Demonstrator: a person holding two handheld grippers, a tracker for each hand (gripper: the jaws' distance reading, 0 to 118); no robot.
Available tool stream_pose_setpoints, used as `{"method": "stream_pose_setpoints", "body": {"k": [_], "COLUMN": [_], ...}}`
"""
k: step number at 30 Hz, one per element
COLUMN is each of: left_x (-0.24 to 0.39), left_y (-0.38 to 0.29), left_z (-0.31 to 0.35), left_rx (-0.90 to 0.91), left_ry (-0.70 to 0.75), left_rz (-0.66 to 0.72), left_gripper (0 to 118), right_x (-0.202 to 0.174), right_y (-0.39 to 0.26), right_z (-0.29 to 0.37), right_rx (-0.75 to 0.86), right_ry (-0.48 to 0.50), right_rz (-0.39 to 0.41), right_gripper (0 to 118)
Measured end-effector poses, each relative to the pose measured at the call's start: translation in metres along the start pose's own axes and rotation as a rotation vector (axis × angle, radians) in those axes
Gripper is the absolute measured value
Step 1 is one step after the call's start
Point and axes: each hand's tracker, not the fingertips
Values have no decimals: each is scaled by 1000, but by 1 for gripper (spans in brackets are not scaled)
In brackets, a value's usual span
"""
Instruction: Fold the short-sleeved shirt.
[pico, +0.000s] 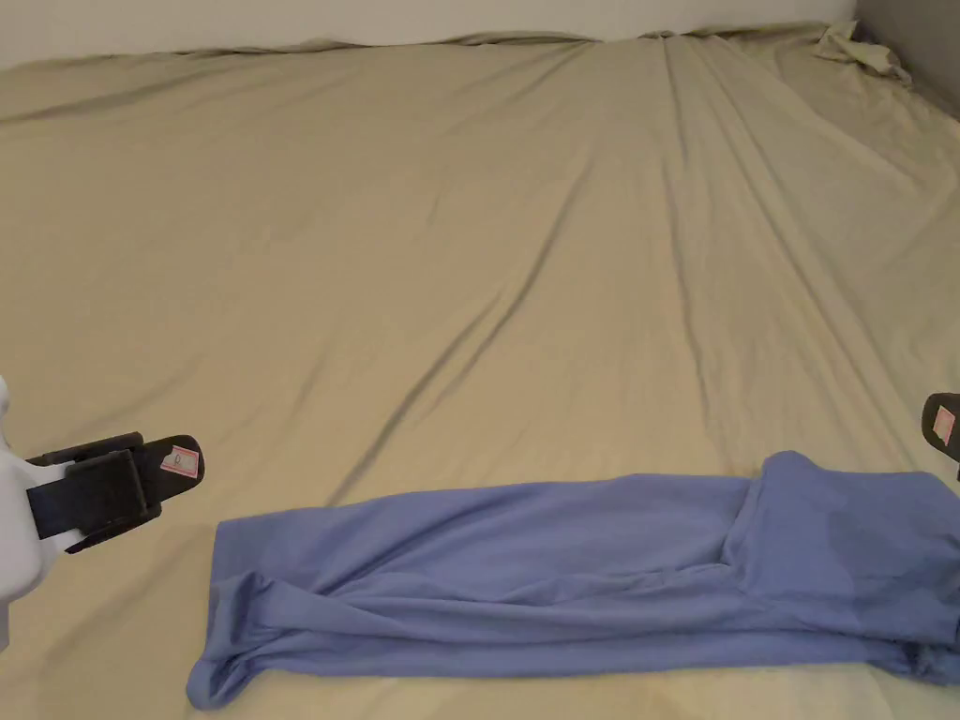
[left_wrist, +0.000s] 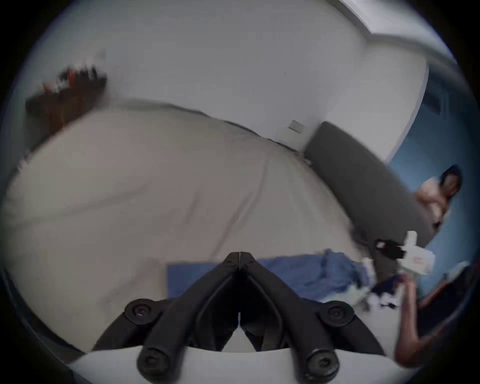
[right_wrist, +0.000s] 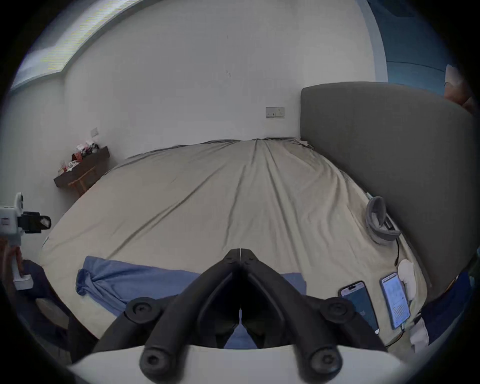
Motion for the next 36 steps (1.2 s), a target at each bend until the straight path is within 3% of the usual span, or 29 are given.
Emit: {"method": "stream_pose_setpoints", "body": {"k": [4,5,6,7,10,12,16,18,19,20,23,24,30,36], "left_x": [-75,-89,-101,-109,-136,-146,-136,-128,-127,-122,-119,-120,-133,-98], "left_y": [-36,-45,-55,-65,-81,-91,-105,-104,-98,-99,-99,-98,-67,-29], "left_z": [-6,-9,-13,-19,-37,-57,-116,-126,-133,-140,-141,-138,-79,-33], "left_rx": [-147,-160,-184,-221,-229,-250,-316,-227,-185,-231,-256,-256,-179,-144], "left_ry": [-235,-260,-257,-207,-151,-201,-267,-379,-415,-368,-215,-273,-203,134], "left_rz": [272,325,365,349,424,504,522,485,485,501,472,469,434,229], "left_gripper": [5,36,94,99,99,99,99,93,56,9,9,9,9,9], "right_x": [-15,-20,-26,-32,-48,-56,-63,-64,-64,-64,-63,-60,-51,-37], "right_y": [-10,-12,-14,-17,-22,-23,-22,-19,-18,-17,-15,-14,-11,-14], "right_z": [-7,-8,-11,-12,-20,-24,-32,-34,-35,-35,-38,-39,-45,-51], "right_rx": [-57,-68,-77,-85,-117,-132,-146,-148,-149,-150,-157,-158,-158,-152], "right_ry": [37,44,50,58,83,102,130,141,144,145,142,139,138,154], "right_rz": [-8,-6,-4,0,8,8,-8,-15,-13,-10,5,6,4,-19], "right_gripper": [2,2,2,2,2,2,2,2,2,2,2,2,2,2]}}
